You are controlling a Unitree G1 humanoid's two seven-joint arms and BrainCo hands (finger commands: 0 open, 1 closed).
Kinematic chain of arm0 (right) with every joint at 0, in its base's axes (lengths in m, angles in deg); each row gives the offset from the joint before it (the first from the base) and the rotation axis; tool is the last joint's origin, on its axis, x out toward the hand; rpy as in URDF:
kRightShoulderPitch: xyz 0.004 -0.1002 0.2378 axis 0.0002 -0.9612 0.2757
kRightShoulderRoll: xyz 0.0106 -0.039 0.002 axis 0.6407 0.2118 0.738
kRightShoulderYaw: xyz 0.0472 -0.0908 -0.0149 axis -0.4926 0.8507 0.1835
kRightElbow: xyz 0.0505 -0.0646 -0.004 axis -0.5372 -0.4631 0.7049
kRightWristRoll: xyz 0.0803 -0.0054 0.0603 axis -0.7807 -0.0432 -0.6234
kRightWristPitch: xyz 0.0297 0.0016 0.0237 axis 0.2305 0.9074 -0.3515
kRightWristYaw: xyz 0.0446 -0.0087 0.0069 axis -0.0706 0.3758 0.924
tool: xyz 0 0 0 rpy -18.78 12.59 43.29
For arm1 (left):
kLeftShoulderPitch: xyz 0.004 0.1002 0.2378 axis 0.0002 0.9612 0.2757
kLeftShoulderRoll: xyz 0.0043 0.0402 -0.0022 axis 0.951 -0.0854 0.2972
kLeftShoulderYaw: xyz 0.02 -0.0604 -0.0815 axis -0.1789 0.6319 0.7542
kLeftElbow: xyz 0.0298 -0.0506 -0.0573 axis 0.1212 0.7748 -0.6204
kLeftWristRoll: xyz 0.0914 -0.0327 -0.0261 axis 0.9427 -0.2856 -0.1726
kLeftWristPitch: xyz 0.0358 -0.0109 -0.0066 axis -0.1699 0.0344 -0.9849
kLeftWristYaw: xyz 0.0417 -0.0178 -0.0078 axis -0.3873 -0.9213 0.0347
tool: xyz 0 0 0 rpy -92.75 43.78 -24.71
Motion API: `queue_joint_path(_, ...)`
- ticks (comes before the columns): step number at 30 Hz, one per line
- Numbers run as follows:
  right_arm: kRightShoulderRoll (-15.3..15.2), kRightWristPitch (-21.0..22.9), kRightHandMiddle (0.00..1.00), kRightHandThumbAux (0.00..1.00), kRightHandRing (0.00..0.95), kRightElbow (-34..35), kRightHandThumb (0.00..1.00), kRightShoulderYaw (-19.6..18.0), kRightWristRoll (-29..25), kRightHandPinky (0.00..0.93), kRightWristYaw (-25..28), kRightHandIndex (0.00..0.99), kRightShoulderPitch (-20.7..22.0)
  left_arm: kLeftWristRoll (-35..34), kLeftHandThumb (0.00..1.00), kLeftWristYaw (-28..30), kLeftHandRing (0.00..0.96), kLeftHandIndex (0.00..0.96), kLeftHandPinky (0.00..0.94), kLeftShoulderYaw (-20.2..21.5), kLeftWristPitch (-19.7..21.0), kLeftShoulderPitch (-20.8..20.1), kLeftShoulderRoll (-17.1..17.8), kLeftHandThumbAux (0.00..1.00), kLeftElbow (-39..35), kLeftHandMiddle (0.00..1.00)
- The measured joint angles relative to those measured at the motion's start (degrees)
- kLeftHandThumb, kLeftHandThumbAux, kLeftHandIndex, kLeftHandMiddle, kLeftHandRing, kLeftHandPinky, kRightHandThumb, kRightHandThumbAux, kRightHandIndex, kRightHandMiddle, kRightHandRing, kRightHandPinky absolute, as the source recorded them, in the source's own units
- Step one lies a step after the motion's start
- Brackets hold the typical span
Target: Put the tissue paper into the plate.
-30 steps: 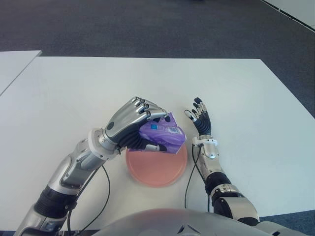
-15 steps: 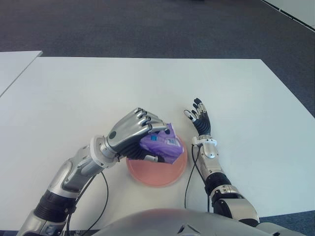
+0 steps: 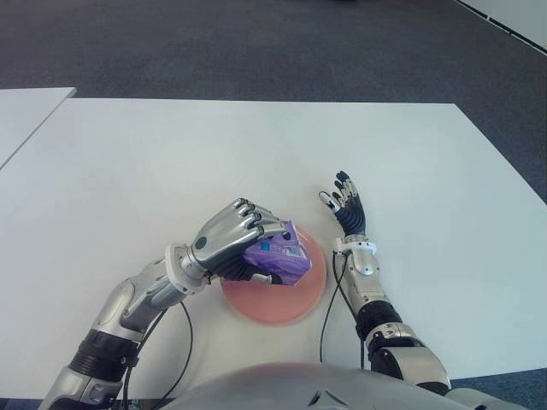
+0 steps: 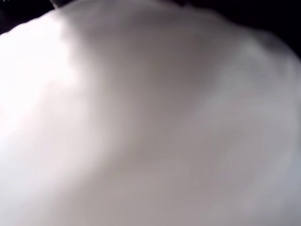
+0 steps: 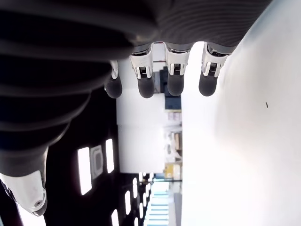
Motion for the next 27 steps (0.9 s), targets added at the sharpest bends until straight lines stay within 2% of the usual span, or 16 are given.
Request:
queue_joint_path(12, -0.09, 0.3, 0.0, 0.599, 0.0, 0.21, 0.0, 0.21, 0.1, 0.0, 0.29, 0.0, -0.1, 8.49, 0.741, -7.85, 0.841, 0.444, 0.822, -2.16, 0.81, -1.41, -0.95, 0.696, 7.29, 0.842)
queue_joint_path(27, -0.11, -2.03, 0.0, 0.626, 0.0, -0.68, 0.0, 0.06, -0.27, 0.0, 1.85, 0.0, -0.06, 11.56, 0.746, -12.85, 0.84, 0.444, 0.81, -4.4, 3.28, -4.82, -0.54, 0.695, 11.08, 0.841)
